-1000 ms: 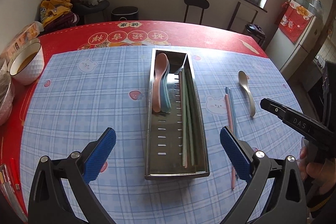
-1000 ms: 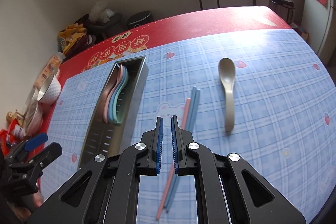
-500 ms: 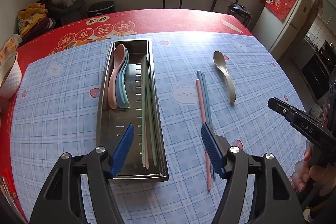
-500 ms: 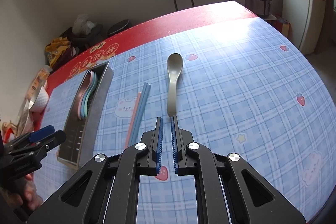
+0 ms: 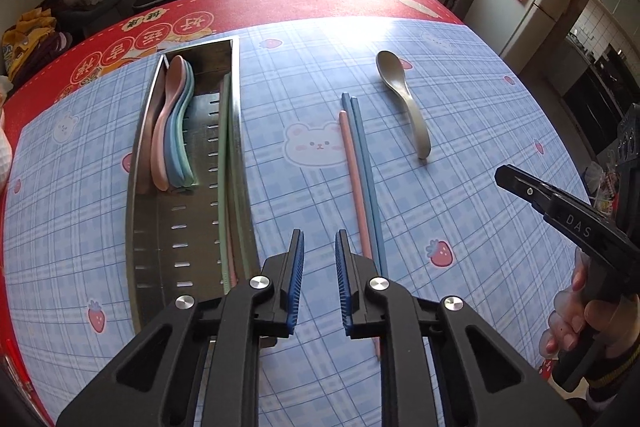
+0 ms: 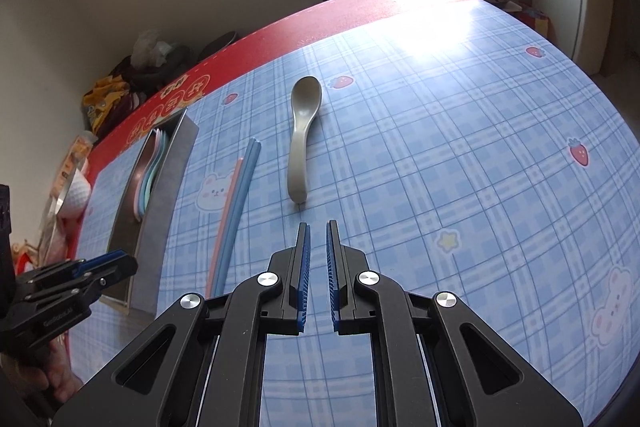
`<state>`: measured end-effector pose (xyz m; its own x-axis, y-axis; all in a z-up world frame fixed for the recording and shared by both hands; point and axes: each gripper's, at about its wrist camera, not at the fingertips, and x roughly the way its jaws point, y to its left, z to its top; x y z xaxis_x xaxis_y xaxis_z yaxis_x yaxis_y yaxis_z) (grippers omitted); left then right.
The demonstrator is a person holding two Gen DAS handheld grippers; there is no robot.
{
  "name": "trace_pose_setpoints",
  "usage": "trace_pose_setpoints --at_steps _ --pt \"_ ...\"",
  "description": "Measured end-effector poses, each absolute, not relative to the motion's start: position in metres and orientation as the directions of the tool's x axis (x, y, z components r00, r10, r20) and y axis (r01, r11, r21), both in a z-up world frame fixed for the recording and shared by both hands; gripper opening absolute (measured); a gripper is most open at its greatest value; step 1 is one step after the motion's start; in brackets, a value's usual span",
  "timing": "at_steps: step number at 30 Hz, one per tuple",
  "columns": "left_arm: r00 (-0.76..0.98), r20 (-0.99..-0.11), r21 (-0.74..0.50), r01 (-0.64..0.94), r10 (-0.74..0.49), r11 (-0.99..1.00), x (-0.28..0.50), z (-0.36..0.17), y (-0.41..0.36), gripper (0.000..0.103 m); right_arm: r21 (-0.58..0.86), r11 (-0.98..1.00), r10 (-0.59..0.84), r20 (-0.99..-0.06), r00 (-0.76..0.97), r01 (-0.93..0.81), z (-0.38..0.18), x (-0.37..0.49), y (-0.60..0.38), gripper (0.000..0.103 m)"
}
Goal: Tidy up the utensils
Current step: 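Reach down and grasp the pink chopstick with the left tool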
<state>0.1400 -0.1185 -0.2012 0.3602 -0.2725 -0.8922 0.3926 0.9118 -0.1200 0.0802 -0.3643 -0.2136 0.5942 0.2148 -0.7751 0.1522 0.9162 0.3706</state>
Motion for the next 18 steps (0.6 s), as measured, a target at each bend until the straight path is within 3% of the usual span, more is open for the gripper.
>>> trace_pose_setpoints --at_steps 18 --pt "0.256 -0.940 -0.113 0.390 -0.225 0.914 0.179 -0.253 -0.167 0.012 0.381 0.901 0.200 -0.790 0.579 0.208 -0.231 0.074 -0.396 0.009"
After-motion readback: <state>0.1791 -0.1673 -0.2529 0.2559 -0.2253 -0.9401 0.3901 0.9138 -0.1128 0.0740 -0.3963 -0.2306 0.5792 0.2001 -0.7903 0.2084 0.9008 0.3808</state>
